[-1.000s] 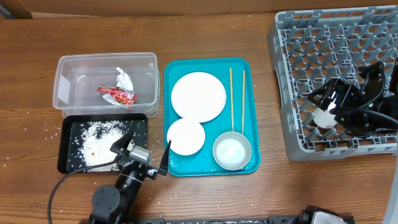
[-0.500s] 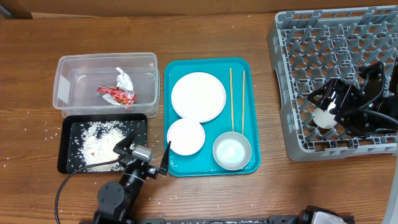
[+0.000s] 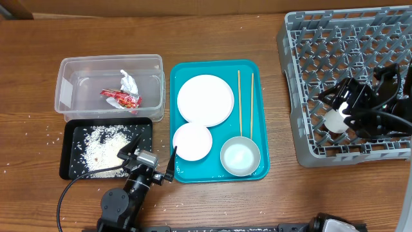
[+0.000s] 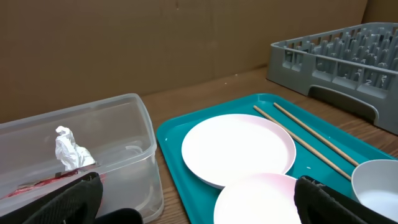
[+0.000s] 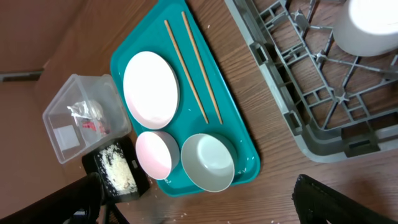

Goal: Sort waste into correct bins and load items into the dishwasher
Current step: 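Reach the right gripper to the wooden chopsticks on the teal tray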

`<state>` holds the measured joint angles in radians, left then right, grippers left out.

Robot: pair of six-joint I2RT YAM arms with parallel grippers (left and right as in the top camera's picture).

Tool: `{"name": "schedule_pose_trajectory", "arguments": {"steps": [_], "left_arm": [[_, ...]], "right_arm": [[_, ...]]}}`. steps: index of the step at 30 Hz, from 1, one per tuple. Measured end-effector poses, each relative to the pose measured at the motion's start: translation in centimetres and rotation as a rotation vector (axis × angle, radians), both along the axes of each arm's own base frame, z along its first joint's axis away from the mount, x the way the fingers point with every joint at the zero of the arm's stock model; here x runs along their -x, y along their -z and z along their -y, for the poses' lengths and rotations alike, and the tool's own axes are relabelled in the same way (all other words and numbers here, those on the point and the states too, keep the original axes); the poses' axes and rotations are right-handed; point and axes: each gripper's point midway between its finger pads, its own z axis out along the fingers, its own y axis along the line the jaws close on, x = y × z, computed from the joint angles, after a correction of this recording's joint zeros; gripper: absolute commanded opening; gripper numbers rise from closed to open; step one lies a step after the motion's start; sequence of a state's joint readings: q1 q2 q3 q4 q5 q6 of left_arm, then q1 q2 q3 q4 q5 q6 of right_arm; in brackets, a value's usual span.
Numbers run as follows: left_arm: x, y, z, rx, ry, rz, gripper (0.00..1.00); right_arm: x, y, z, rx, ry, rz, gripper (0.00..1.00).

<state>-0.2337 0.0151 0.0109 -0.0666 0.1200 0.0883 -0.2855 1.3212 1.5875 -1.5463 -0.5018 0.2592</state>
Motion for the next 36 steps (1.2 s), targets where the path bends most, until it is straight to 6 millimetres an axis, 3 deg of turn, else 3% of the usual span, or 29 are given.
{"name": "schedule_pose_trajectory", "arguments": {"steps": [4, 9, 12, 15, 16, 20, 22, 25, 28, 30, 32, 36], "left_arm": [[0.0, 0.0, 0.0, 0.0, 0.0, 0.0, 1.0], [0.0, 0.0, 0.0, 0.0, 0.0, 0.0, 1.0], [0.0, 0.0, 0.0, 0.0, 0.0, 0.0, 1.0], [0.0, 0.0, 0.0, 0.0, 0.0, 0.0, 1.0], [0.0, 0.0, 0.0, 0.0, 0.0, 0.0, 1.0], [0.0, 0.0, 0.0, 0.0, 0.0, 0.0, 1.0], [0.0, 0.0, 0.0, 0.0, 0.0, 0.0, 1.0], [0.0, 0.0, 0.0, 0.0, 0.0, 0.0, 1.0], [0.0, 0.0, 0.0, 0.0, 0.0, 0.0, 1.0], [0.0, 0.0, 0.0, 0.0, 0.0, 0.0, 1.0], [0.0, 0.0, 0.0, 0.0, 0.0, 0.0, 1.0], [0.0, 0.0, 0.0, 0.0, 0.0, 0.0, 1.0]], "right_arm": [[-2.0, -1.0, 0.3, 0.005, 0.005, 0.093, 1.0], [-1.5, -1.3, -1.2, -0.053, -0.048, 0.091, 0.99], [-1.1, -1.4, -4.9, -0.049, -0.214, 0.118, 1.0], [-0.2, -0.6, -10.9, 0.024, -0.44, 0.122, 1.0], [-0.2, -0.1, -11.8, 0.077, -0.462, 0.12, 1.0], [0.2, 0.7, -18.7, 0.188, -0.633, 0.203, 1.0], [0.0, 0.7, -20.9, 0.203, -0.665, 0.248, 1.0], [-0.3, 1.4, -21.8, 0.223, -0.656, 0.24, 0.99], [-1.3, 3.3, -21.9, 0.24, -0.608, 0.166, 0.91], [-2.1, 5.7, -22.1, 0.261, -0.586, 0.096, 0.79], [-2.8, 8.2, -22.1, 0.283, -0.571, 0.021, 0.59], [-5.3, 13.0, -21.5, 0.314, -0.511, -0.085, 0.4]]}}
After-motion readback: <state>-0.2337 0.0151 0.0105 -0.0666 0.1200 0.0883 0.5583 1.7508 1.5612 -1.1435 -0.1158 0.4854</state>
